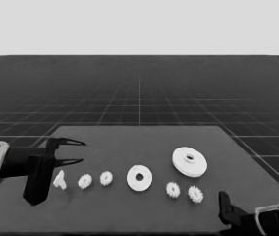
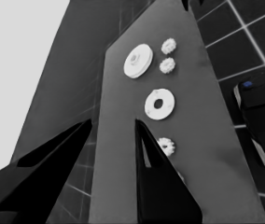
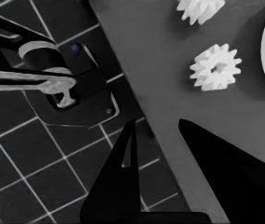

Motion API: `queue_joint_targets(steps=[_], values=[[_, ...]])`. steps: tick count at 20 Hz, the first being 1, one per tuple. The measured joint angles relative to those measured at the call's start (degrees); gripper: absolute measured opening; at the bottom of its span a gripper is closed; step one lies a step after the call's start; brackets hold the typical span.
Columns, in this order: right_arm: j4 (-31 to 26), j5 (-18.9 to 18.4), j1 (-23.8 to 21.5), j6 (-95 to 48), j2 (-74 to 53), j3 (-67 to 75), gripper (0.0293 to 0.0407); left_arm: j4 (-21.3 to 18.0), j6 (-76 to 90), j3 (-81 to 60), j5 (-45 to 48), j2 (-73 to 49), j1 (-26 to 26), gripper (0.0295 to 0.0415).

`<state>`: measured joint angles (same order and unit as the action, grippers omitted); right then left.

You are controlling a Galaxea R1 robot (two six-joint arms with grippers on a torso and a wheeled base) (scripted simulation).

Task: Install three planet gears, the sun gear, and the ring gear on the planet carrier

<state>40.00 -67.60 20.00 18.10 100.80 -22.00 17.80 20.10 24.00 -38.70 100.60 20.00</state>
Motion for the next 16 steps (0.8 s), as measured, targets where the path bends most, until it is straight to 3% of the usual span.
queue_joint_targets(steps=[1, 2, 3, 4, 5, 6, 7, 8, 10, 14, 16], values=[[-4.3, 1.3, 3.1, -0.2, 0.8, 3.0, 0.0293, -4.2, -0.1, -4.1, -2.8, -0.2, -4.0, 0.0295], [-2.6, 0.8, 1.9, -0.1, 0.5, 1.7, 0.0308, -2.5, -0.1, -2.5, -1.7, -0.1, -2.6, 0.0297], [-1.5, 0.4, 1.3, -0.1, 0.3, 0.9, 0.0337, -1.5, -0.1, -1.4, -1.0, -0.1, -1.6, 0.0314], [-0.9, 0.3, 0.9, 0.0, 0.1, 0.4, 0.0368, -0.9, 0.0, -0.9, -0.6, -0.1, -1.1, 0.0347], [-0.5, 0.1, 0.6, 0.0, 0.1, 0.2, 0.038, 26.8, -27.8, 2.5, -21.9, 6.0, -13.4, 0.0381], [-0.3, 0.1, 0.5, 0.0, 0.0, 0.0, 0.0383, 25.6, -56.2, 9.7, -44.1, 16.5, -17.9, 0.0403], [-0.2, 0.0, 0.4, 0.0, 0.0, 0.0, 0.0384, 13.3, -71.8, 19.9, -49.8, 23.3, -18.6, 0.0401], [-0.1, 0.0, 0.4, 0.0, 0.0, -0.1, 0.0384, 4.6, -78.4, 28.7, -48.9, 26.7, -19.1, 0.0394], [-0.1, 0.0, 0.3, 0.0, 0.0, -0.1, 0.0385, -3.9, -81.9, 39.2, -47.0, 29.8, -19.7, 0.0386], [0.0, 0.0, 0.3, 0.0, 0.0, -0.2, 0.0385, -8.0, -82.3, 45.4, -46.3, 31.6, -20.1, 0.0385], [0.0, 0.0, 0.3, 0.0, 0.0, -0.2, 0.0385, -1.4, -80.8, 50.1, -42.0, 33.5, -28.3, 0.0385]])
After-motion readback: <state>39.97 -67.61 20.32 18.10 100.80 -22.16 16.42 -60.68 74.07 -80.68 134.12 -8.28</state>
